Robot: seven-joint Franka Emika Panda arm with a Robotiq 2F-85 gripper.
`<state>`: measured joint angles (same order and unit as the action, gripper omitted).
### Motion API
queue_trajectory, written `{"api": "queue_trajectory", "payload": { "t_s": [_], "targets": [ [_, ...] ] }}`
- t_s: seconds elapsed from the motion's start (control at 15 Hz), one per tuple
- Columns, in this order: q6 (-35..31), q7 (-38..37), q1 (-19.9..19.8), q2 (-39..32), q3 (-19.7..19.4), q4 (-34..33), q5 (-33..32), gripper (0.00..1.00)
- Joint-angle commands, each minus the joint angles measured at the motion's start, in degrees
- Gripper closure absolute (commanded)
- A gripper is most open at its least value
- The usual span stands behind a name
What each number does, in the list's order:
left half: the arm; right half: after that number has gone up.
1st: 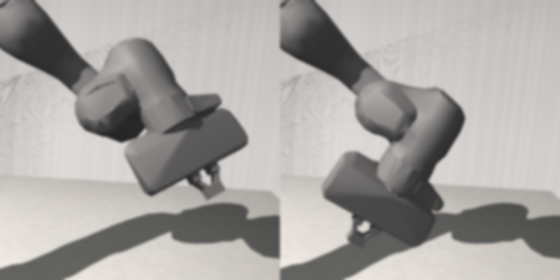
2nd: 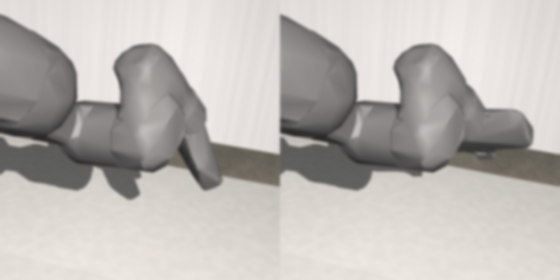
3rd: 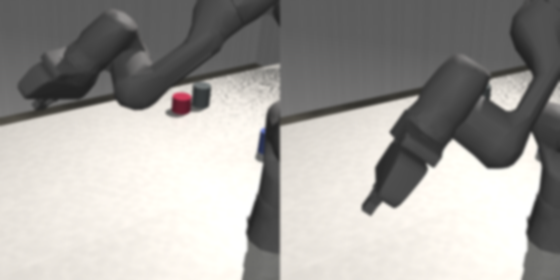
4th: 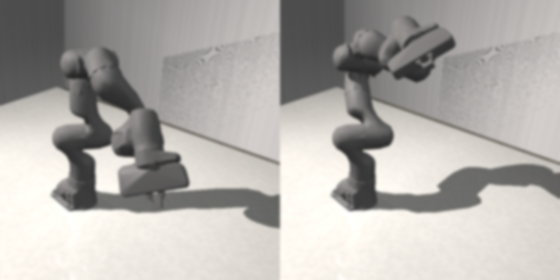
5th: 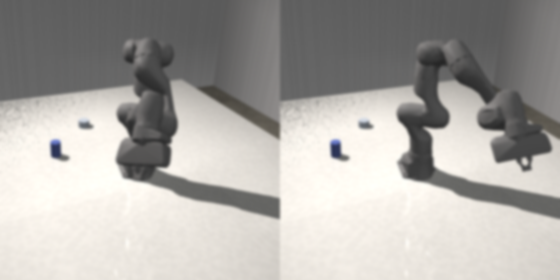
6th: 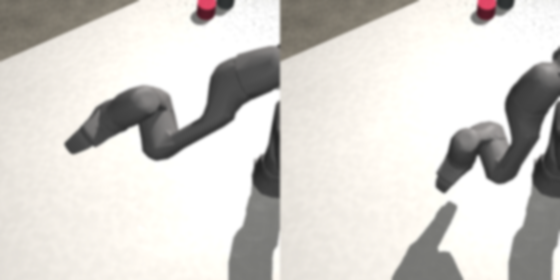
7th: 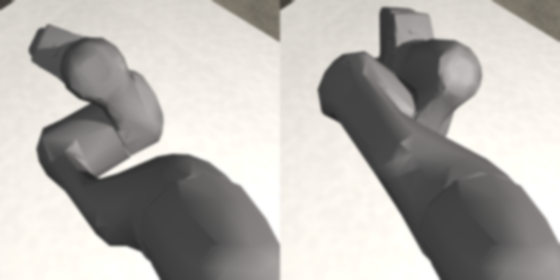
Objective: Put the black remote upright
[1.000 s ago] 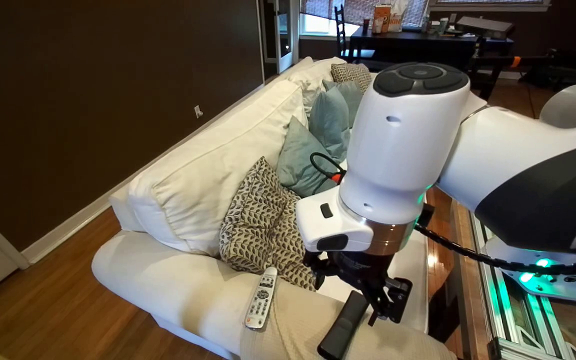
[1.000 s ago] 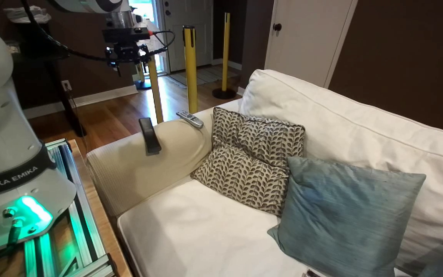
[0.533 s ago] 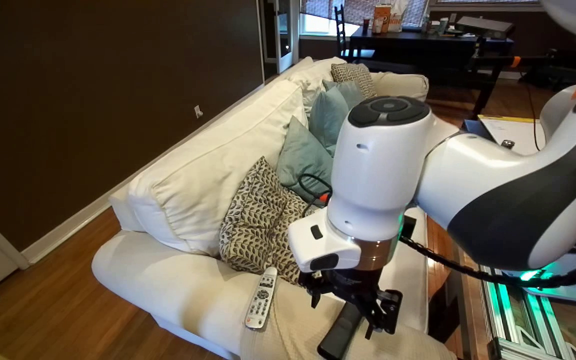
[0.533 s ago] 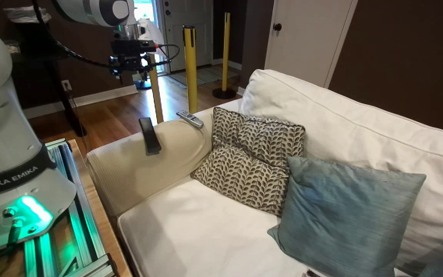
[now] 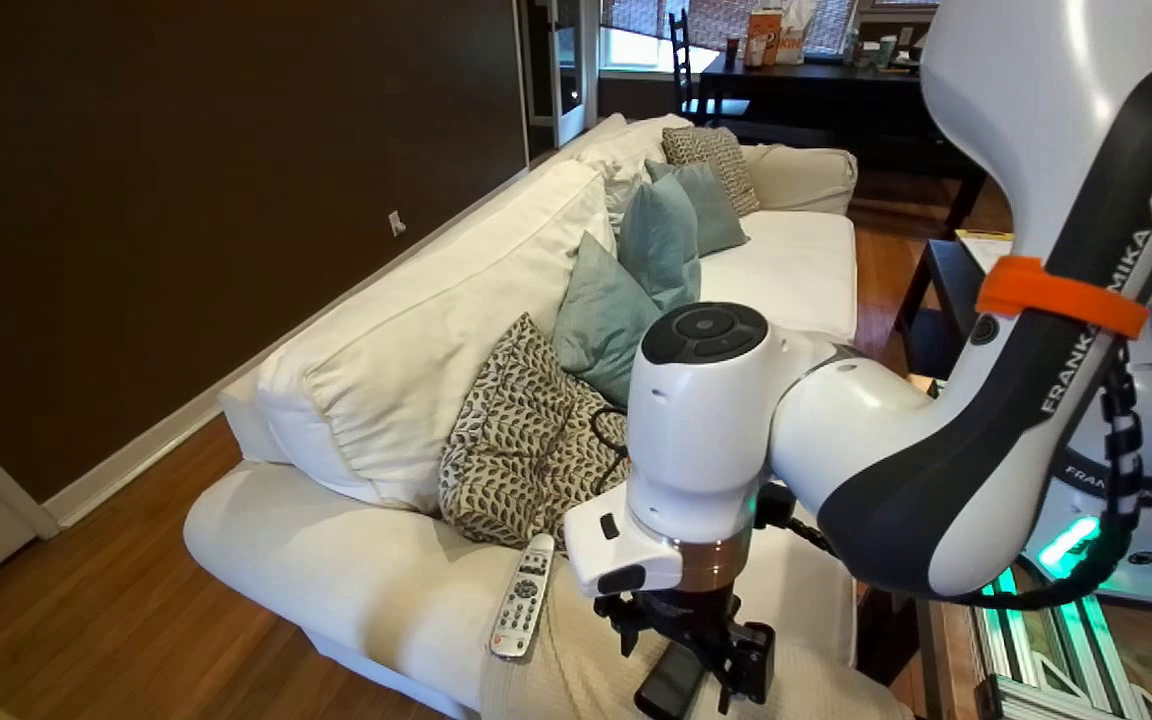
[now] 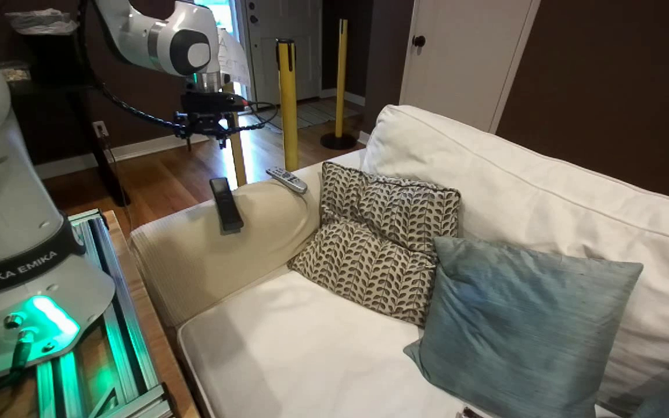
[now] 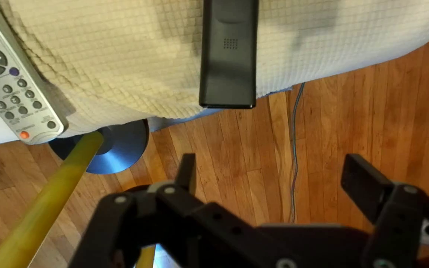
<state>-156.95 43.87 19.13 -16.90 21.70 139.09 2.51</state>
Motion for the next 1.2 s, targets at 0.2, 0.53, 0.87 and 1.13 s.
{"api": "queue_trajectory", "payload": {
  "t_s": [0.2, 0.53, 0.87, 1.13],
  "targets": [
    [-1.8, -4.8, -0.9, -7.0, 0.2, -2.8, -6.3, 0.00],
    [-2.0, -10.8, -0.2, -9.5, -0.9, -3.4, -11.9, 0.00],
    [-3.2, -16.2, 0.8, -12.1, -1.8, -3.8, -14.9, 0.00],
    [-5.5, -21.1, 2.7, -13.6, -4.9, -3.9, -19.2, 0.00]
  ]
}}
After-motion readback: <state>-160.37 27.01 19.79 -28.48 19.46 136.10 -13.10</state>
